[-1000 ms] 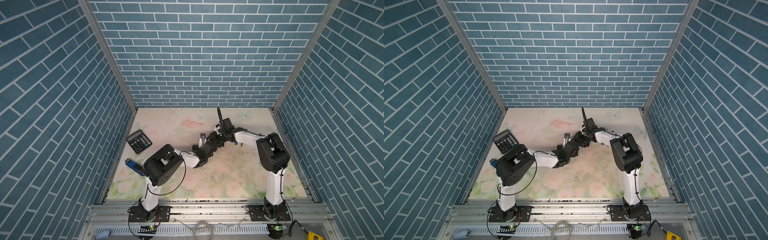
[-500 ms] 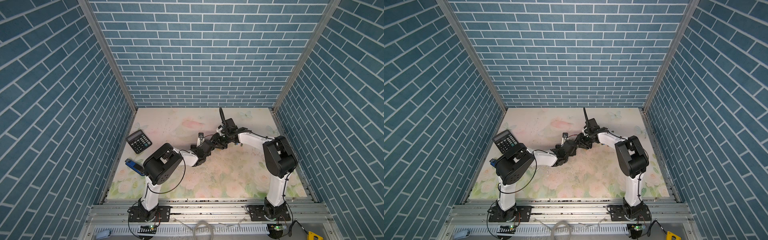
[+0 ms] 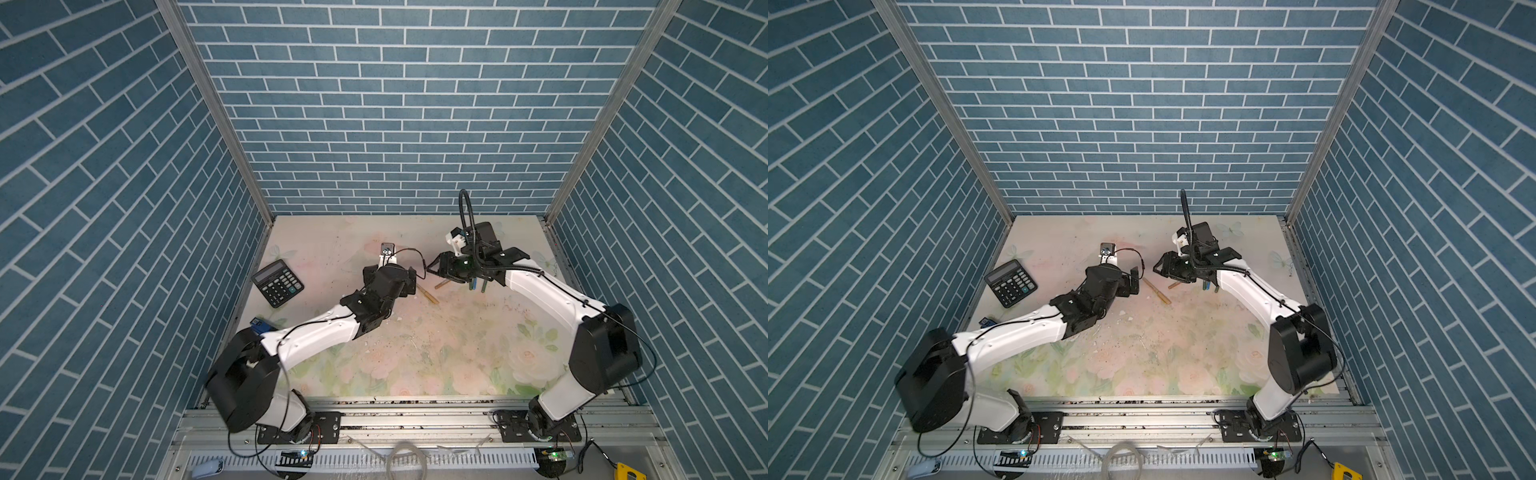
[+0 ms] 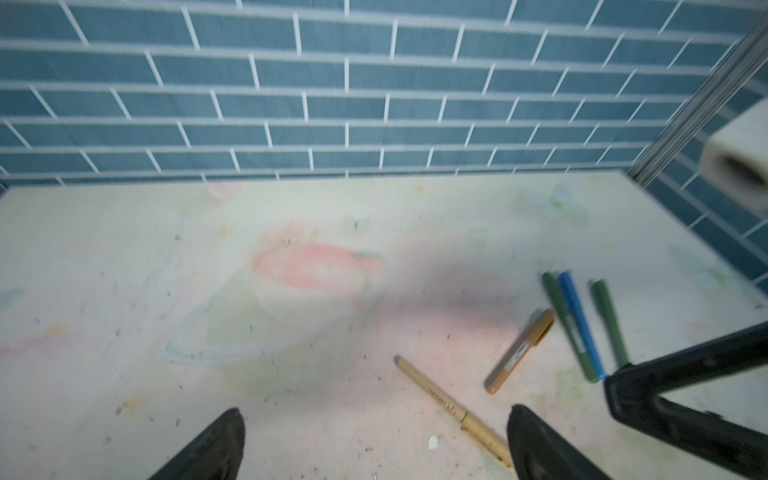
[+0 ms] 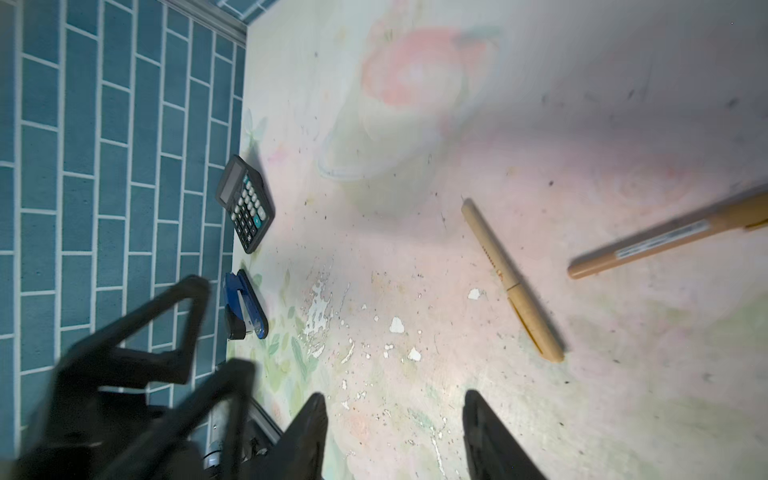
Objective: Insert the pens into the pen caps
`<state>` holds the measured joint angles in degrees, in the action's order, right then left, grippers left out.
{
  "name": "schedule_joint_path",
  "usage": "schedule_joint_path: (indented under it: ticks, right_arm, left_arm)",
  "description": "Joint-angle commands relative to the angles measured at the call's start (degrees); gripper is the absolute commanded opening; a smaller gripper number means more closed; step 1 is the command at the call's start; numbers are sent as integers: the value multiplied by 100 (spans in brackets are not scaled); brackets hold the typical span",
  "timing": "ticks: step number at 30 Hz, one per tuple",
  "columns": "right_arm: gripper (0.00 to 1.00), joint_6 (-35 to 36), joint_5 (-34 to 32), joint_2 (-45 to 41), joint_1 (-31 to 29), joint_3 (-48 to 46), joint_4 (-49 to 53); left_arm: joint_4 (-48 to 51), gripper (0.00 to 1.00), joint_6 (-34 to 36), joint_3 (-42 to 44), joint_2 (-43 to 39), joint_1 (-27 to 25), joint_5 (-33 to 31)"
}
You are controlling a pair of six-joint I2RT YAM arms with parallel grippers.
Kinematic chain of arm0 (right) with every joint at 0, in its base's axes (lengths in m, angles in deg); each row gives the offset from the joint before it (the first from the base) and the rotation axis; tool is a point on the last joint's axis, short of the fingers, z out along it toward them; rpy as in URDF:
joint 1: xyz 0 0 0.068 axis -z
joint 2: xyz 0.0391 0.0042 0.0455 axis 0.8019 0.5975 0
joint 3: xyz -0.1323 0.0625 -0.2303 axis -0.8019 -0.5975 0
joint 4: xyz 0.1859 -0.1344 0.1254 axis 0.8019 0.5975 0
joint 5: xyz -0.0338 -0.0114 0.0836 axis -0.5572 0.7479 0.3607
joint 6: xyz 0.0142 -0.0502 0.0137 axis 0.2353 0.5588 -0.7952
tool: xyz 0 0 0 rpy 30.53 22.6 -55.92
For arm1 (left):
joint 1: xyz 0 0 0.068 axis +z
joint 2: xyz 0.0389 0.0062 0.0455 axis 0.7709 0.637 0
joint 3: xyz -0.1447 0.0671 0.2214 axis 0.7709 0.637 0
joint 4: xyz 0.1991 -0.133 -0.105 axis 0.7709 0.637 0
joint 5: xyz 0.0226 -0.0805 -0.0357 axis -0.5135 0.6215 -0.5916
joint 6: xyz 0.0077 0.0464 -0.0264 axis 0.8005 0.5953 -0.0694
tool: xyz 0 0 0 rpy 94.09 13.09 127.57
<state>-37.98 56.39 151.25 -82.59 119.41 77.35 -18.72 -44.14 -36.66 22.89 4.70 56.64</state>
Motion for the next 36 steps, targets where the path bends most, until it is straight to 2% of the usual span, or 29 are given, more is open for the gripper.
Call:
schedule_joint_path:
  ticks: [1,2,4,5,6,8,9,11,14,18,19,23,26,29,31,34,36]
  right_arm:
    - [85,721,-1044,-710,10,-44,395]
    - [99,670,-1530,-947,8,-241,335]
    - [99,1379,-2009,-1351,-18,-860,-229]
    - [99,1421,-2658,-1510,-17,-1090,-276]
    - [99,1358,-3269,-1643,46,-1309,-385]
    - [99,1911,-3290,-1915,309,-1838,-996]
    - [99,2044,-3350,-2051,452,-2102,-1371]
    - [99,2185,-3483,-2263,847,-2600,-2021]
    - [99,2804,-3538,-2487,1350,-3140,-2705]
    - [99,3346,-3288,-2768,1854,-3938,-3735]
    - [99,3496,-3144,-2807,1978,-4144,-4007]
    - [99,3698,-3026,-2739,2251,-4656,-4689]
    - [99,3644,-3016,-2510,2408,-4839,-4946]
    - [99,3367,-2964,-2131,2575,-5123,-5636]
    - [99,3542,-2956,-1804,2609,-5320,-6200]
    - [99,3661,-3205,-1144,2620,-5747,-7631]
    - [99,3639,-3373,-628,2617,-5955,-8540]
  left_arm:
    - [1667,100,371,-370,-601,-18,-689]
    - [2016,99,305,-437,-772,-38,-1113]
    - [2346,99,379,-342,-1082,-52,-1751]
    - [2205,100,686,-160,-1256,-43,-1978]
    - [1798,99,1243,148,-1434,-12,-2141]
    - [398,100,2645,984,-1745,134,-1862]
    - [-268,100,3008,1445,-1900,314,-1653]
    - [-825,99,2830,2104,-2168,804,-1331]
    - [-1238,100,2631,2762,-2428,1647,-1099]
    - [-2332,100,2325,3674,-2344,2741,-305]
    - [-2659,100,2323,3829,-2220,2906,-267]
    - [-4527,100,1950,4310,-1030,3768,789]
    - [-4381,100,2537,4002,-805,3818,1404]
    - [-5360,100,2673,4152,-322,3899,1348]
    - [-5735,100,2613,4186,158,3983,1553]
    - [-6762,100,2703,4234,1005,3980,1480]
    - [-5745,100,2455,4017,655,4037,1310]
